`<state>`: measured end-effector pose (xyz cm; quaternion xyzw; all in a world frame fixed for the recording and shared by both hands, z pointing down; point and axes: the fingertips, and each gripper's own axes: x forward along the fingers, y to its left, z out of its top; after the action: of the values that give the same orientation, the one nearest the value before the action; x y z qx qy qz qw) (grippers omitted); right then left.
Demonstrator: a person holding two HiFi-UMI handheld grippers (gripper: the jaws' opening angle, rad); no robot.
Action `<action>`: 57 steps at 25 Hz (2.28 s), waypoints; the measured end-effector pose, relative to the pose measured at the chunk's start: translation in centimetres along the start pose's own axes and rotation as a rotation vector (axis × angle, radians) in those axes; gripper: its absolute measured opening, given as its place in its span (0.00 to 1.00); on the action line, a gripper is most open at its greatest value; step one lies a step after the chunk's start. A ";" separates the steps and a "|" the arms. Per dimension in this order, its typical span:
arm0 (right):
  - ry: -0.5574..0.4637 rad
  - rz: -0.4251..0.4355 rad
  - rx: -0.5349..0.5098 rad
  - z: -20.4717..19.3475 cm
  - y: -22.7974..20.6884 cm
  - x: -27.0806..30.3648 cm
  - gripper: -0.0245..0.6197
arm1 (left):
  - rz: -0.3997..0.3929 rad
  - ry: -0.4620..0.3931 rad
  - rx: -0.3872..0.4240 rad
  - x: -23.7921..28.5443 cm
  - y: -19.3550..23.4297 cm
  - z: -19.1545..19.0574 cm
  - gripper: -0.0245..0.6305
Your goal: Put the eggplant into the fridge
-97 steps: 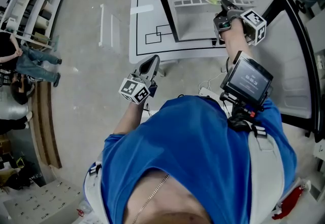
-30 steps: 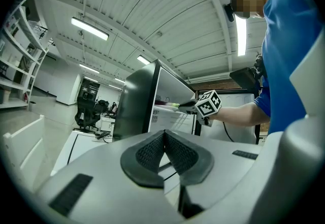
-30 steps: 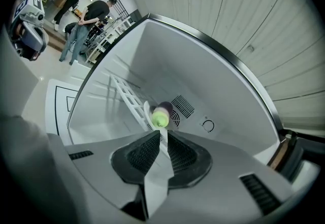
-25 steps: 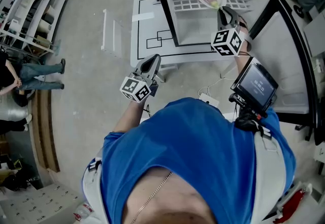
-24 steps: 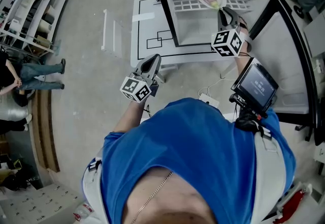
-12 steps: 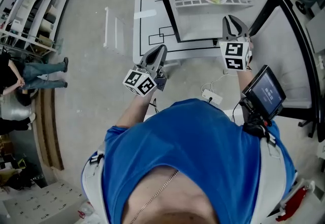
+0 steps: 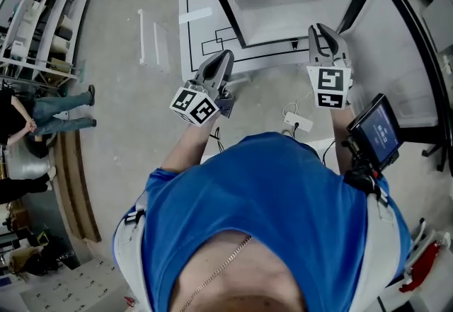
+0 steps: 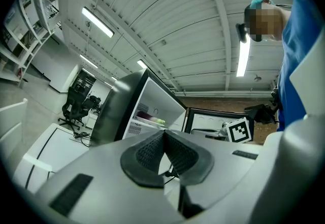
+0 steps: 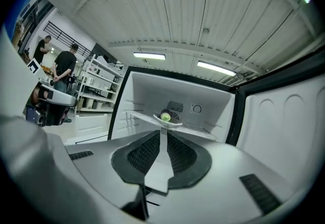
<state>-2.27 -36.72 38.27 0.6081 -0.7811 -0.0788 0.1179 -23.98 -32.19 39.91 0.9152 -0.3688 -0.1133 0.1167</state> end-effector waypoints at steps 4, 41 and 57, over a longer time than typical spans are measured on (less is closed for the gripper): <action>0.008 -0.023 0.002 0.0 -0.2 -1.5 0.11 | -0.034 0.010 -0.003 -0.1 -0.9 -0.1 0.05; 0.251 -0.229 0.093 -11.7 -5.0 -29.8 0.11 | -0.282 0.123 -0.092 0.9 -21.0 -9.5 0.05; 0.170 -0.188 0.091 -13.8 -15.3 -35.4 0.15 | -0.162 0.105 -0.081 -2.1 -29.2 -13.5 0.05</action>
<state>24.12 -5.92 44.28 0.6879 -0.7105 -0.0024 0.1481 -2.47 -8.49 44.30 0.9412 -0.2820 -0.0892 0.1632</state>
